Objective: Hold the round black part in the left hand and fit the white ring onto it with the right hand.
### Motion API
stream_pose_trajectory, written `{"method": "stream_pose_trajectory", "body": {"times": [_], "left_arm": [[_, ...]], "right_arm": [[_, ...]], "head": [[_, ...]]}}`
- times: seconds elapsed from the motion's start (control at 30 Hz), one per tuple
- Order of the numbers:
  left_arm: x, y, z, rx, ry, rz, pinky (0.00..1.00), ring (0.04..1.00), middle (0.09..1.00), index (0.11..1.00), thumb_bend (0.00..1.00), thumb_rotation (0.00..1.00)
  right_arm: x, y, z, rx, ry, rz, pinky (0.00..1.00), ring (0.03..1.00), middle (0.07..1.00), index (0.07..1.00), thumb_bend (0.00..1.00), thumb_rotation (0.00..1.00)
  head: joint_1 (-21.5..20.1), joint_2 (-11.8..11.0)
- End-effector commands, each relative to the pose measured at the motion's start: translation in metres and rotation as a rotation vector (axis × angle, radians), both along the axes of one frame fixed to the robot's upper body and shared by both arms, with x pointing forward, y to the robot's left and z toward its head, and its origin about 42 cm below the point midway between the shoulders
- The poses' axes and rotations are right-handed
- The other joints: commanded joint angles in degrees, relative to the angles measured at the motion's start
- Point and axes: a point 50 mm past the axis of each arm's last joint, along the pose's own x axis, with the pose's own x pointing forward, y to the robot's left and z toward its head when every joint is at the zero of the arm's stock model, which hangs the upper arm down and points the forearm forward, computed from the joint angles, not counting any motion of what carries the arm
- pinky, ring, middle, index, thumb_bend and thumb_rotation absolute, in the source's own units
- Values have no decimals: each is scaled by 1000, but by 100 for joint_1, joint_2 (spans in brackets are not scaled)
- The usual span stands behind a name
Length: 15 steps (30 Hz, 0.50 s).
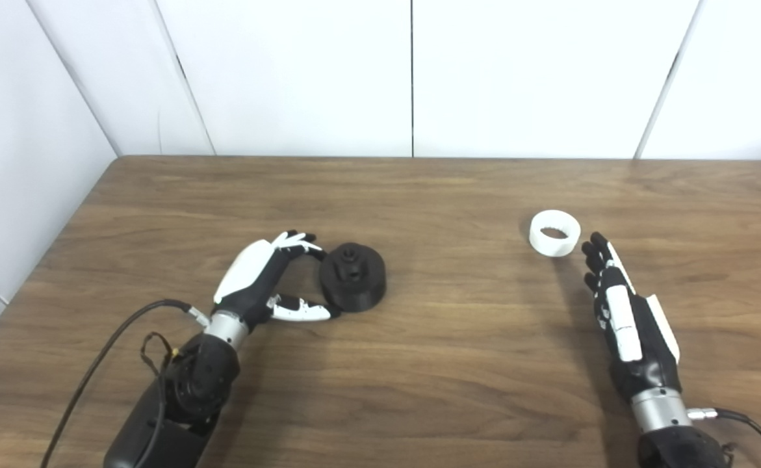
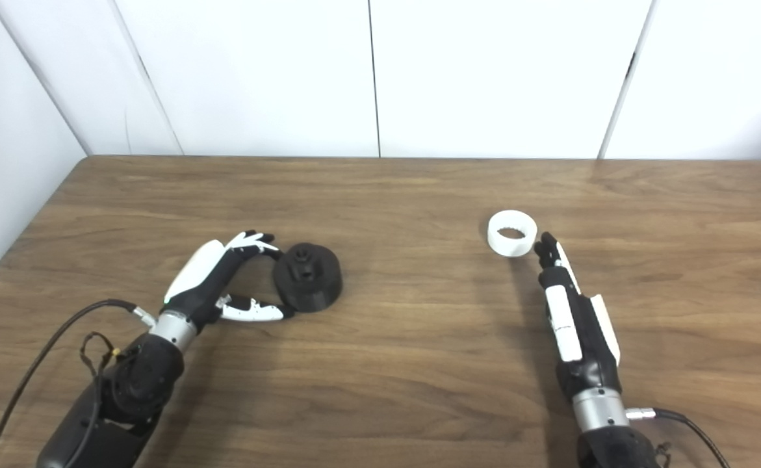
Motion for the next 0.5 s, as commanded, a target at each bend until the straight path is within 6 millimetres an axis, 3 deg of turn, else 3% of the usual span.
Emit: {"method": "stream_pose_trajectory", "body": {"times": [0.0,0.47], "left_arm": [[-5,-12,8,-2,-46,-46,935,995,919,669,805,217],[-27,-43,-1,-58,-43,-113,945,998,924,674,802,246]], "right_arm": [[-6,7,-6,19,16,3,1000,1000,967,980,607,1000],[-5,7,-7,24,16,0,1000,1000,968,981,616,1000]], "head": [[8,4],[-35,-7]]}}
